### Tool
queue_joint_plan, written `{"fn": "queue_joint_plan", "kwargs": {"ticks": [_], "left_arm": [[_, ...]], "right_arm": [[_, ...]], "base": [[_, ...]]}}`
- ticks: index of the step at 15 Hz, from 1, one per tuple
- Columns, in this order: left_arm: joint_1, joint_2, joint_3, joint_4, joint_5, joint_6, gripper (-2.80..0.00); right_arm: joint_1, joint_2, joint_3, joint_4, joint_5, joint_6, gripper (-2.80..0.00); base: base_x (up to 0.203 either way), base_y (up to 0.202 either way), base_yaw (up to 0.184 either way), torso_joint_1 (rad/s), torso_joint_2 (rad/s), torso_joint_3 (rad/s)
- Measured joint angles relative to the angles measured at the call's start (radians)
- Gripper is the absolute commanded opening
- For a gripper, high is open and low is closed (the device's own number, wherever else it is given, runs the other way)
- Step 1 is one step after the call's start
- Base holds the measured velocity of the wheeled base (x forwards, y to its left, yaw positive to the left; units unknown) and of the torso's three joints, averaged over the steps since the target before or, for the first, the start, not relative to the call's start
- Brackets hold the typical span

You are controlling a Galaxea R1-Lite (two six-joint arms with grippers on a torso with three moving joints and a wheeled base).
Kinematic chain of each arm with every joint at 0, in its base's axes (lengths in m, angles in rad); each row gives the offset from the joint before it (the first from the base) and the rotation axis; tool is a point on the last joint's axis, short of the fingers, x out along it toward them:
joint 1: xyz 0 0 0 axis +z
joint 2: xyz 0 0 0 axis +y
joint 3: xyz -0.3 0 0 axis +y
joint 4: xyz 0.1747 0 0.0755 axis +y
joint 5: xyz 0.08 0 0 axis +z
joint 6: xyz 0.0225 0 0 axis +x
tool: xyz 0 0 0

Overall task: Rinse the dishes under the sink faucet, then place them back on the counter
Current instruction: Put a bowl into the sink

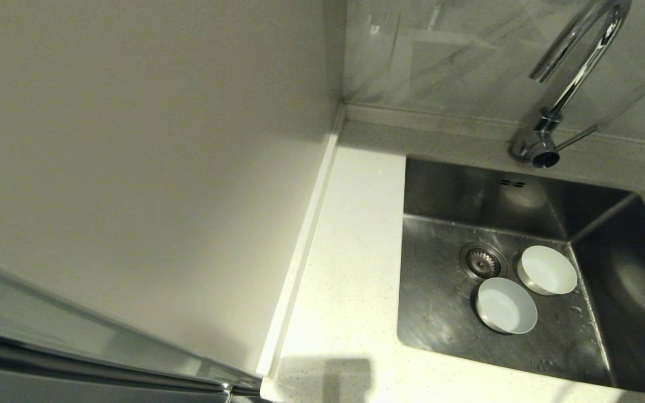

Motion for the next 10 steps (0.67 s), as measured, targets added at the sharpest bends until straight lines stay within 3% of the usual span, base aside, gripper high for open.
{"fn": "queue_joint_plan", "kwargs": {"ticks": [4,10], "left_arm": [[0.0,0.0,0.0,0.0,0.0,0.0,-2.8],[0.0,0.0,0.0,0.0,0.0,0.0,-2.8]], "right_arm": [[-0.098,0.132,-0.028,-0.024,0.077,-0.049,0.0],[-0.146,0.251,-0.065,-0.029,0.085,-0.077,0.0]], "base": [[0.0,0.0,0.0,0.0,0.0,0.0],[0.0,0.0,0.0,0.0,0.0,0.0]]}}
